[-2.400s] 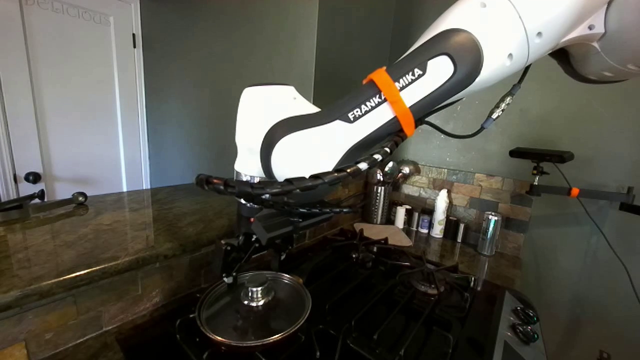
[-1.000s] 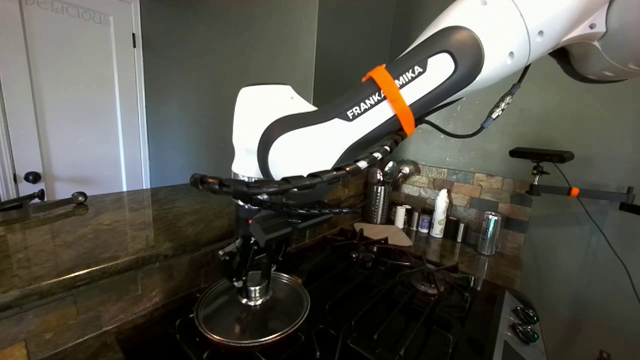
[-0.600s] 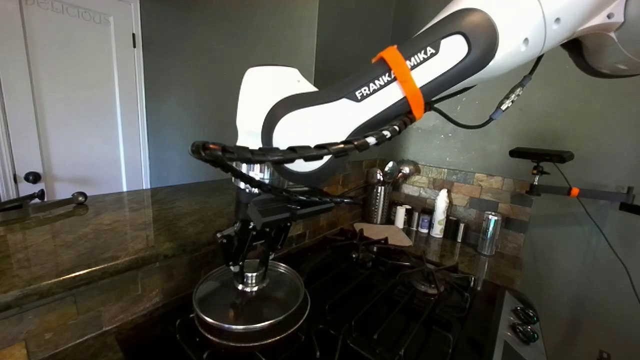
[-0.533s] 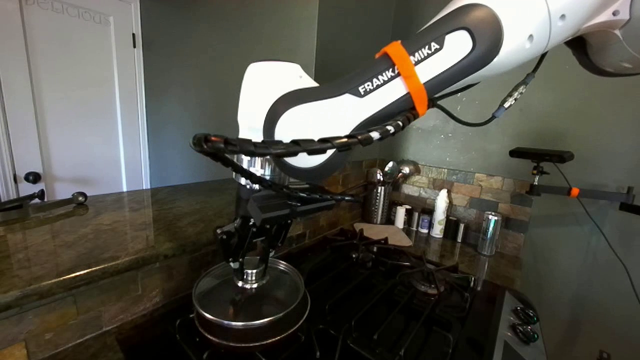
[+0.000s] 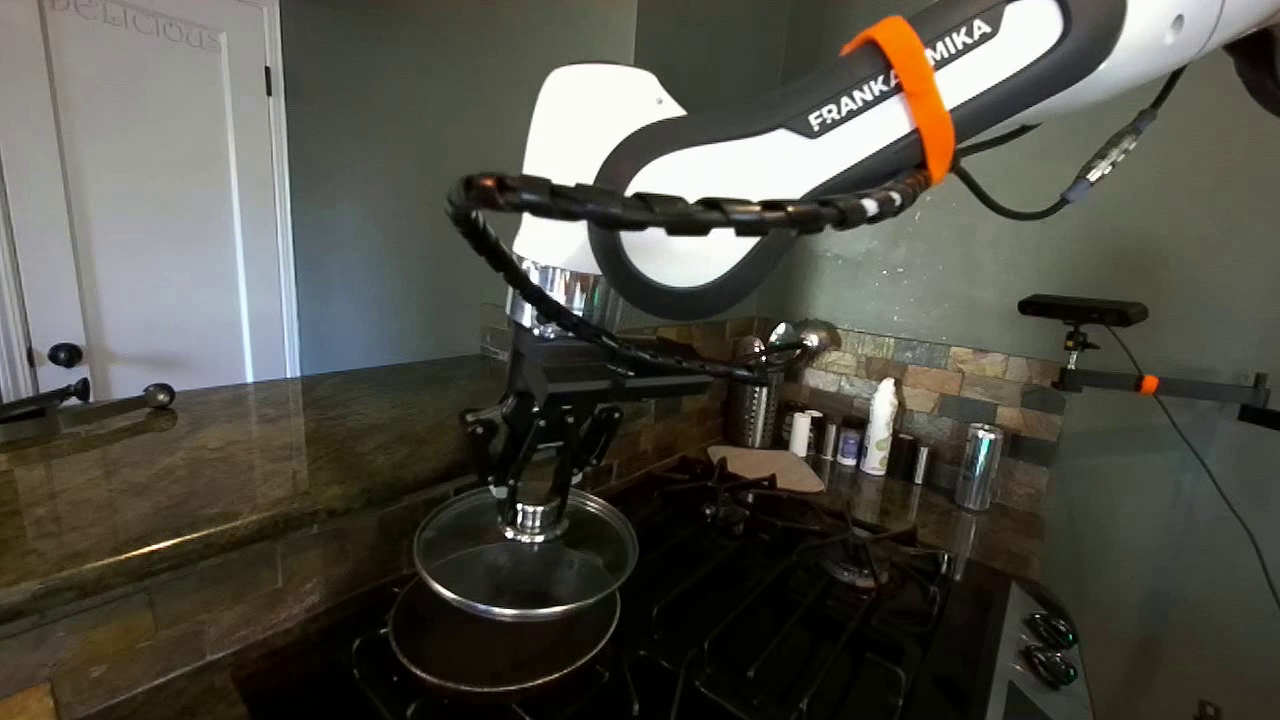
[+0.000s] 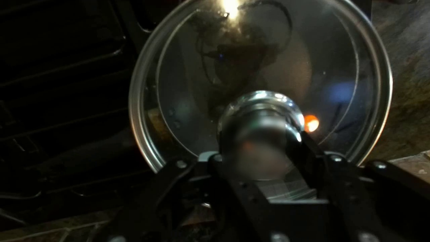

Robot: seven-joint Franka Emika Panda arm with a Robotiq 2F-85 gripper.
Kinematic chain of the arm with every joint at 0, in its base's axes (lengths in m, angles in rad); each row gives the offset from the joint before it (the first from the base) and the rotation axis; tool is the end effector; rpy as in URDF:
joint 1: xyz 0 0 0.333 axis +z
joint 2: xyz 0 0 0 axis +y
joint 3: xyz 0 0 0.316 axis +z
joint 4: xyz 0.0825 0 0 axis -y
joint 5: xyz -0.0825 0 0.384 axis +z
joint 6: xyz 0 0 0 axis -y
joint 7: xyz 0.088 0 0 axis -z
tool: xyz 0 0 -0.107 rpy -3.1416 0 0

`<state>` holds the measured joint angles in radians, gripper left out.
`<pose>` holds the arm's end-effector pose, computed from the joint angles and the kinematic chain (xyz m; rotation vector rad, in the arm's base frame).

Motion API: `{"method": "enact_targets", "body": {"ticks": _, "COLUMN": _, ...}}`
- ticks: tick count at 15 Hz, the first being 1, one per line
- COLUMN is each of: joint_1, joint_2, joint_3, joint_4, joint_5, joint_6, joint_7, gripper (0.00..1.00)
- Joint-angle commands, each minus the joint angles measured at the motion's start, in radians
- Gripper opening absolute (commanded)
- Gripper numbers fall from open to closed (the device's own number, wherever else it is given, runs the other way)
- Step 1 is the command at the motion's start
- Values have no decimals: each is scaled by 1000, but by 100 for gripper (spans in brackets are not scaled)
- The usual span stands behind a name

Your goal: Remove the glass lid from the pan then move the pan to the back left side of the stove.

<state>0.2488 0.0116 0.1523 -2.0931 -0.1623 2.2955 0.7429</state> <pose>0.5221 0.2174 0.4356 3.0915 -0.3820 0.3604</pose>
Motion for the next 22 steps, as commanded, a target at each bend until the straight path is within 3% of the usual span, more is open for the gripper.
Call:
{"method": "enact_targets", "body": {"ticks": 1, "joint_1": -31, "joint_2": -126, "joint_3": 11, "joint_4": -116, "joint_5": 3, "joint_6": 0, "joint_7": 62, "gripper": 24}}
{"method": "enact_targets", "body": {"ticks": 7, "joint_1": -103, "joint_2": -247, "joint_3": 9, "joint_4": -230, "joint_5": 17, "joint_6": -12, "joint_7": 141, "gripper": 24}}
{"method": "enact_targets", "body": {"ticks": 14, "joint_1": -164, "joint_2": -389, "joint_3": 20, "joint_4": -369, "joint_5": 74, "joint_6": -29, "joint_7": 324, "gripper": 24}}
{"method": "enact_targets", "body": {"ticks": 22, "joint_1": -243, "joint_2": -469, "joint_3": 0, "joint_4": -467, "joint_5": 116, "joint_6": -75, "joint_7": 361, "gripper": 24}}
